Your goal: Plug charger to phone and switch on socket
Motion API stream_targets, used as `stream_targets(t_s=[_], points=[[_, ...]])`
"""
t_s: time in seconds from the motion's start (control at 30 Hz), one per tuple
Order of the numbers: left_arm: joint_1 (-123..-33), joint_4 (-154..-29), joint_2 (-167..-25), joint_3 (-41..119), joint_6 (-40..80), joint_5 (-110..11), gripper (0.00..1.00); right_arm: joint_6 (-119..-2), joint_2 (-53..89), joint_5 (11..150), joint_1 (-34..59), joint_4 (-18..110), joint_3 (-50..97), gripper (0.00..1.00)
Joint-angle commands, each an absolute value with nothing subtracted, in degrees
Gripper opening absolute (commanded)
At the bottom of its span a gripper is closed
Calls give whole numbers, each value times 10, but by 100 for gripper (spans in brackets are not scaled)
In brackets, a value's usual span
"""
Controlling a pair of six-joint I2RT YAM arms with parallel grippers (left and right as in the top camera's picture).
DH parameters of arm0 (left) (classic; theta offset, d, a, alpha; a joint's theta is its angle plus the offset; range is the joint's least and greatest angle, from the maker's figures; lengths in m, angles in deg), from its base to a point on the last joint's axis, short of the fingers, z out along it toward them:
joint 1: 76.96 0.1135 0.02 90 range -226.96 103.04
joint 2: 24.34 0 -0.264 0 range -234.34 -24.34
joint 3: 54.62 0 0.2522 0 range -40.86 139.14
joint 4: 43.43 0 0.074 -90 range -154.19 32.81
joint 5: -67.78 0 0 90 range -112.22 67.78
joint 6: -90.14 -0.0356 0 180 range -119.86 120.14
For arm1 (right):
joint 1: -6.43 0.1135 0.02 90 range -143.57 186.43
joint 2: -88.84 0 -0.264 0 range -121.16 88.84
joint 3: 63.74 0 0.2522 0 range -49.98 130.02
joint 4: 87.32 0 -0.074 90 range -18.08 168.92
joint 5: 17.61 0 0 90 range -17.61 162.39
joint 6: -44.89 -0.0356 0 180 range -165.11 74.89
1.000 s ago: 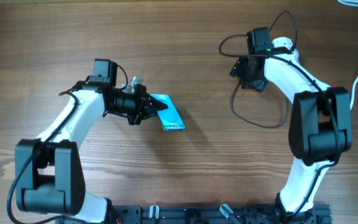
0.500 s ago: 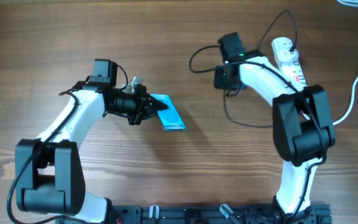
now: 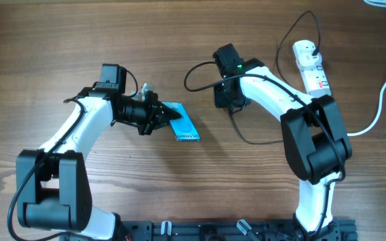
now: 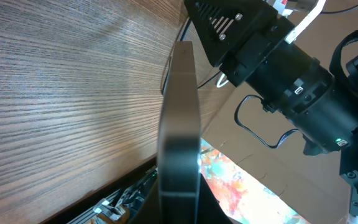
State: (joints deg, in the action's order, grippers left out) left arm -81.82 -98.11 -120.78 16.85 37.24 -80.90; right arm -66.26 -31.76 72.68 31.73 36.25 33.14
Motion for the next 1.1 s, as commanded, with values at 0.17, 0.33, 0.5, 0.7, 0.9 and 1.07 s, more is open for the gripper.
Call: stream_targets(t_s=[0.17,0.33,0.5,0.7,0.9,1.07], points=[[-820,-981,-1207,171,361,-837,4,-661,-351,751,321,364,245,23],[-820,-981,-1207,171,361,-837,4,-661,-351,778,327,374,245,4],[-820,-979,-1207,171,357,-838,4,-552,-305,916,311,343,282,4],[-820,-874,-1207,171,318,-934,4,-438,-87,1100,289,223,281,5],[-819,-629,-1207,171,329,-1039,4,-367,30,1259,289,124,269,4],[-786,-441,-1207,171,454,-1069,4,-262,37,1396,289,97,209,5]])
